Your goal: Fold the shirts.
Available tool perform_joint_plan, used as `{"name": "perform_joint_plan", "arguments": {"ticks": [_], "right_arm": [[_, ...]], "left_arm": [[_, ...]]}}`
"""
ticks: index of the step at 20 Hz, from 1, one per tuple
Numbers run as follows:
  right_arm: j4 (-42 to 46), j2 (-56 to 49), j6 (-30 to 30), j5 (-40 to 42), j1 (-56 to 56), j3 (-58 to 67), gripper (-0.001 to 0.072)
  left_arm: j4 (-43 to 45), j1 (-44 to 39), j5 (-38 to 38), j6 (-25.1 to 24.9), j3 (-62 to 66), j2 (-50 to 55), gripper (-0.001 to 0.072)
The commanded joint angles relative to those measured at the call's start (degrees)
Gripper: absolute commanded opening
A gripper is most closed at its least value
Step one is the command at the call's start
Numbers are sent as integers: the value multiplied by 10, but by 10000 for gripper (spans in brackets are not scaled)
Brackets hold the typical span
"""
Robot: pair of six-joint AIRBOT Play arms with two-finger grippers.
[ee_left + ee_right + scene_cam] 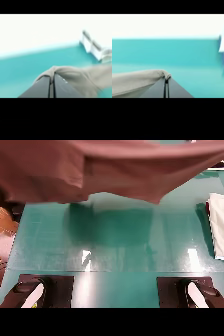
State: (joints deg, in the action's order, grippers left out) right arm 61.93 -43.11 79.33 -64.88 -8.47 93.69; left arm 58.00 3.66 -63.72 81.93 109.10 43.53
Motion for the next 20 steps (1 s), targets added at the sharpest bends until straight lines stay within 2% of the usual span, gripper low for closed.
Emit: {"name": "perform_joint_plan", "arguments": {"ticks": [1, 5, 9, 15, 17, 20], "right_arm": [[43, 16, 1, -3, 0, 103, 18], [74, -18, 8, -55, -1, 207, 17], [70, -105, 25, -138, -1, 257, 17], [72, -239, 28, -170, 39, 73, 17], [72, -293, 27, -151, 55, 13, 17], [71, -389, 27, -94, 71, -42, 17]], "left_arm": [[4, 0, 30, 6, 135, -3, 28], [31, 0, 45, 16, 134, 2, 27], [66, 0, 10, 37, 22, 22, 28], [52, 0, -51, 36, -195, 141, 29], [44, 0, -35, 28, -254, 194, 29], [43, 0, 11, -12, -297, 300, 30]]}}
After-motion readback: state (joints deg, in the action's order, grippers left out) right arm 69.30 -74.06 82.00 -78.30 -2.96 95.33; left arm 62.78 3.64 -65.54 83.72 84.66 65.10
